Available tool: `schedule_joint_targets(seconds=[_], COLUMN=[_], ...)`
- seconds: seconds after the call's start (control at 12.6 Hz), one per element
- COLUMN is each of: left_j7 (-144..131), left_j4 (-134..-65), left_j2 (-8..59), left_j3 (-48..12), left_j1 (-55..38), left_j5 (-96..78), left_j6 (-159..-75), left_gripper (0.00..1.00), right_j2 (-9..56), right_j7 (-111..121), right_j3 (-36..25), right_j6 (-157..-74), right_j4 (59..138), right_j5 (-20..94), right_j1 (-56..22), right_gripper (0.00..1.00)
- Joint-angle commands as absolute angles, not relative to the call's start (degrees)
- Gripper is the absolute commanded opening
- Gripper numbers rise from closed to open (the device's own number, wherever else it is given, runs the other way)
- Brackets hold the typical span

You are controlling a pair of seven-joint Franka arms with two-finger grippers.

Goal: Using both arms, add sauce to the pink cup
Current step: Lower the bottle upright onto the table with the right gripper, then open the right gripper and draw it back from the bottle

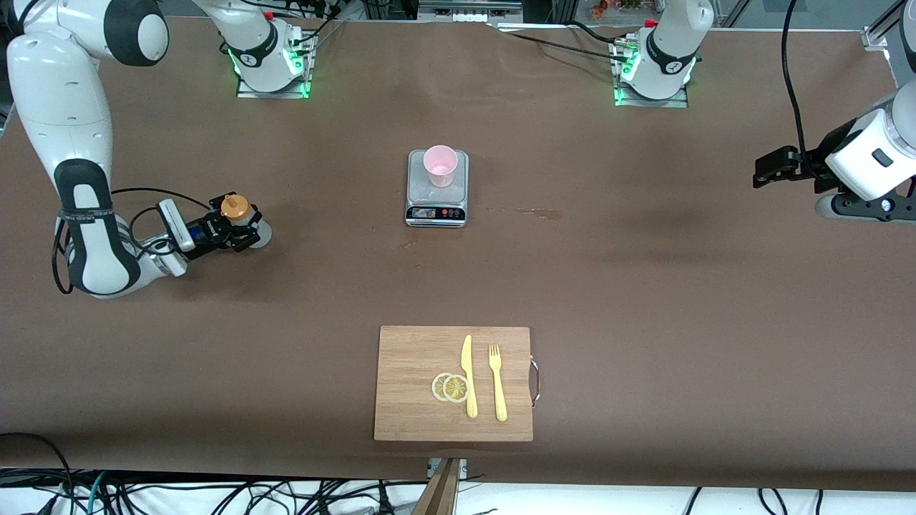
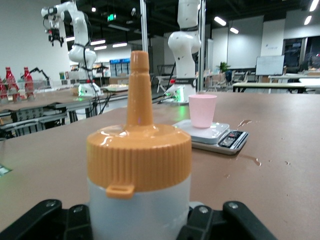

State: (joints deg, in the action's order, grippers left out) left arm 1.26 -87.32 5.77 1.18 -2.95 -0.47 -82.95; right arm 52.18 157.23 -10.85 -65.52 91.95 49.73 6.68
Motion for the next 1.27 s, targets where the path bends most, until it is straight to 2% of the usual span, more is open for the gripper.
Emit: schedule_joint_targets(seconds=[0.0,0.08,0.16,0.79,1.19], left_j7=[2.4,2.4,2.4,2.4,2.4], left_j4=[-85.5,-85.6,-85.6,-85.5,-85.6], left_j2=[6.5,6.5,6.5,6.5,6.5], left_j3=[1.0,1.0,1.0,1.0,1.0], left_j1=[-2.4,-2.4,-2.5,-2.4,-2.5], left_j5=[-1.5,-1.4,-1.5,-1.5,-1.5], left_j6=[-81.8,-81.8,-81.8,-81.8,-81.8], left_gripper=[1.0,1.0,1.0,1.0,1.0], right_j2=[54.6,54.6,54.6,53.5,45.4], right_j7=[162.7,162.7,162.5,160.4,150.8], right_j3=[-11.3,-11.3,-11.4,-16.5,-18.5], right_j6=[-63.4,-63.2,-63.2,-62.3,-64.3], right_j4=[91.1,91.1,90.9,82.3,80.3], right_j5=[51.2,51.3,51.5,48.6,41.1], right_j1=[6.9,6.9,6.9,6.9,6.8], right_gripper=[0.2,0.44,0.99,1.0,1.0])
